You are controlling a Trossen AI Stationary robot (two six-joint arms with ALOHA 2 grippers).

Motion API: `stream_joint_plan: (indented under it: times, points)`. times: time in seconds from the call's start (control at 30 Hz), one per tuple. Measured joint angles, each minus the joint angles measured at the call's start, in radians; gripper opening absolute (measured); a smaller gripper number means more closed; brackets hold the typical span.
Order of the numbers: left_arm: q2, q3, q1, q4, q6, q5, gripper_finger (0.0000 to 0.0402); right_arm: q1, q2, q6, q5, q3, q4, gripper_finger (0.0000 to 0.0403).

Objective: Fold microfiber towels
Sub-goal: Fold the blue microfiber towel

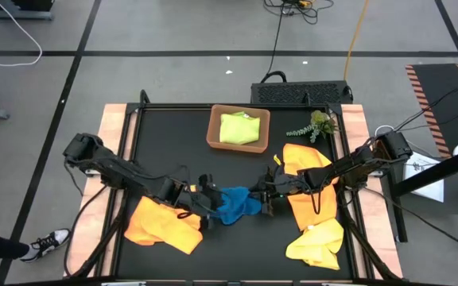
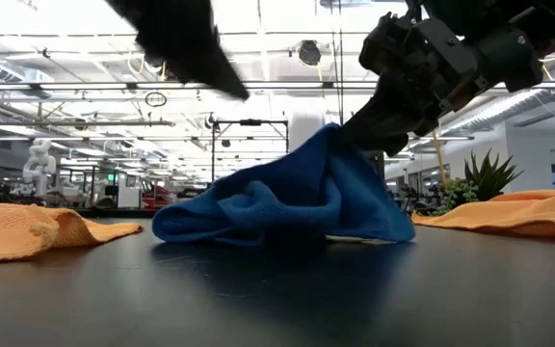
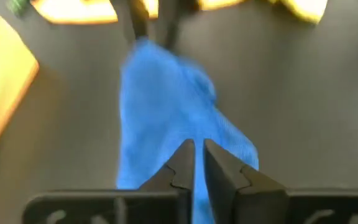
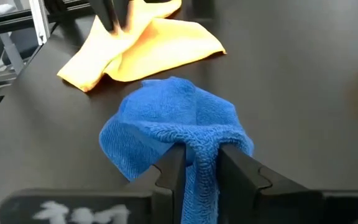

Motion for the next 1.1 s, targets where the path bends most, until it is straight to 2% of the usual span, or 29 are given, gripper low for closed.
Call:
stream_joint_plan:
  times: [0.33, 0.47, 0.57, 0.73, 0.87, 0.97, 1.1]
  points:
    - [0.123, 0.003, -0.038, 0.048, 0.029, 0.005, 0.017, 0.0, 0.0, -0.001, 0.0, 0.0, 0.001, 0.0077]
    - [0.148, 0.002, -0.056, 0.033, 0.069, -0.052, 0.0216, 0.0, 0.0, -0.002, 0.0, 0.0, 0.002, 0.0077]
    - [0.17, 0.002, -0.071, 0.031, 0.111, -0.117, 0.0235, 0.0, 0.0, -0.002, 0.0, 0.0, 0.003, 0.0077]
    - [0.208, 0.002, -0.08, 0.03, 0.167, -0.221, 0.0241, 0.0, 0.0, -0.003, 0.0, 0.0, 0.005, 0.0077]
    - [0.209, 0.002, -0.079, 0.032, 0.188, -0.236, 0.0234, 0.0, 0.0, -0.003, 0.0, 0.0, 0.005, 0.0077]
    - [0.207, 0.002, -0.08, 0.031, 0.214, -0.235, 0.0207, 0.0, 0.0, -0.003, 0.0, 0.0, 0.005, 0.0077]
    - [0.206, 0.002, -0.079, 0.03, 0.218, -0.235, 0.0152, 0.0, 0.0, -0.003, 0.0, 0.0, 0.005, 0.0077]
